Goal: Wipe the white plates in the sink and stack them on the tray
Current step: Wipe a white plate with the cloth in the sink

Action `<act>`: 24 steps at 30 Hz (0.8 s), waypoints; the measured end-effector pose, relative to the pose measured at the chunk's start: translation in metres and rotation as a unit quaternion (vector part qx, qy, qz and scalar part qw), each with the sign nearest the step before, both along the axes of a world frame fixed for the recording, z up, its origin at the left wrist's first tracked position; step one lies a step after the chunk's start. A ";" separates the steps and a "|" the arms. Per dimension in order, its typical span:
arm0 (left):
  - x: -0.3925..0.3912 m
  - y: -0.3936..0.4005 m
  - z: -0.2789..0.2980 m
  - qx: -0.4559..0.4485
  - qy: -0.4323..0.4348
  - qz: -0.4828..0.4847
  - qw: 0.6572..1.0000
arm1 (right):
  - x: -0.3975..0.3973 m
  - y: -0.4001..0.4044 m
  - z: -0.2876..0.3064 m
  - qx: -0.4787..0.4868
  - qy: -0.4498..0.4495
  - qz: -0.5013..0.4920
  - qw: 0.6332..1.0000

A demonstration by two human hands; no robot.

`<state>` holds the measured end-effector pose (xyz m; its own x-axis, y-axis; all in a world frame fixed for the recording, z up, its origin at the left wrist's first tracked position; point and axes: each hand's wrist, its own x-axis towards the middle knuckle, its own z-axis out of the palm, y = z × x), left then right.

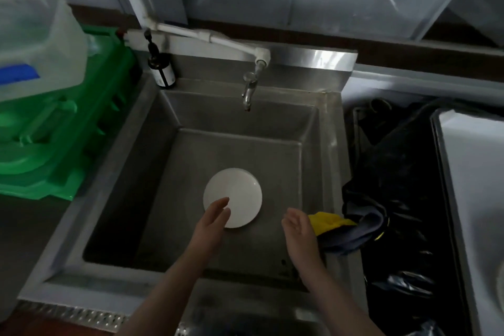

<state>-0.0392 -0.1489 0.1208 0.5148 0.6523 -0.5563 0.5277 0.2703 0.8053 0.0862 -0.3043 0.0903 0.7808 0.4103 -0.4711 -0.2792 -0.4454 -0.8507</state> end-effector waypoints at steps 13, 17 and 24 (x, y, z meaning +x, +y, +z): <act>0.015 0.066 -0.093 -0.015 0.121 -0.008 0.992 | 0.043 0.070 -0.081 -0.123 0.042 0.046 0.990; 0.026 0.093 -0.127 0.003 0.152 0.045 0.987 | 0.047 0.087 -0.117 -0.187 0.054 0.048 0.980; 0.036 0.120 -0.167 0.040 0.193 0.037 0.980 | 0.051 0.115 -0.153 -0.186 0.075 0.028 0.979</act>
